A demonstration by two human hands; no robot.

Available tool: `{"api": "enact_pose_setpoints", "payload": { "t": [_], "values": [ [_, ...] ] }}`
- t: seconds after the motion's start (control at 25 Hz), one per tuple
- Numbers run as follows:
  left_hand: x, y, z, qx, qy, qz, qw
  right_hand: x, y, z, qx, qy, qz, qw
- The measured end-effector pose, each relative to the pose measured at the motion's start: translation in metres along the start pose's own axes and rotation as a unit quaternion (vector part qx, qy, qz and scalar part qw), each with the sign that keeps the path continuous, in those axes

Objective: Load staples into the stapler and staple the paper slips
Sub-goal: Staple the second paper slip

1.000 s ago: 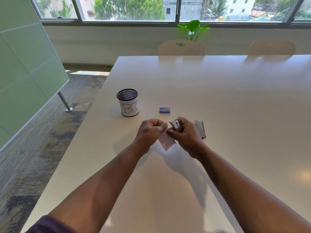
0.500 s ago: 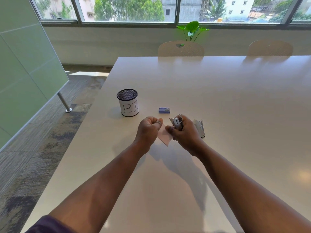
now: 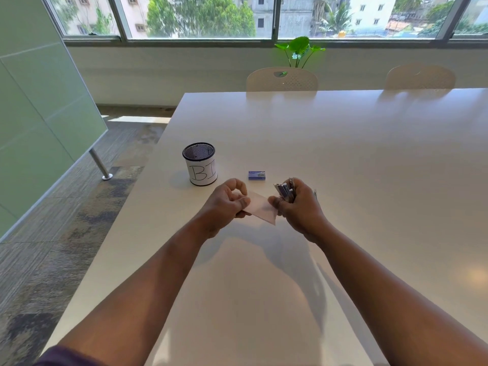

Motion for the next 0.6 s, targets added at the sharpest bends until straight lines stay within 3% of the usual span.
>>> {"api": "enact_pose_setpoints", "payload": {
  "t": [0.12,0.24,0.44,0.6],
  "values": [
    [-0.002,-0.002,-0.001,-0.003,-0.037,0.001,0.999,0.000,-0.002,-0.007,-0.004,0.031,-0.005,0.999],
    [-0.001,-0.004,-0.009,-0.042,0.005,0.007,0.999,-0.001,0.002,-0.015,0.060,0.075,0.007,0.995],
    [0.002,-0.004,-0.020,-0.145,0.095,0.030,0.984,-0.005,0.014,0.006,0.298,-0.014,0.074,0.952],
    [0.003,0.003,-0.015,-0.165,0.105,0.052,0.979,-0.009,0.014,0.025,0.313,-0.088,0.097,0.941]
  ]
}}
Point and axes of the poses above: each hand's wrist, its own x-axis towards the middle knuckle, its own z-axis out of the palm, y = z × x, the point moved 6 cm from there along x, towards the middle knuckle, and after that the axes turned 9 degrees about -y, right-handed, at the moved point
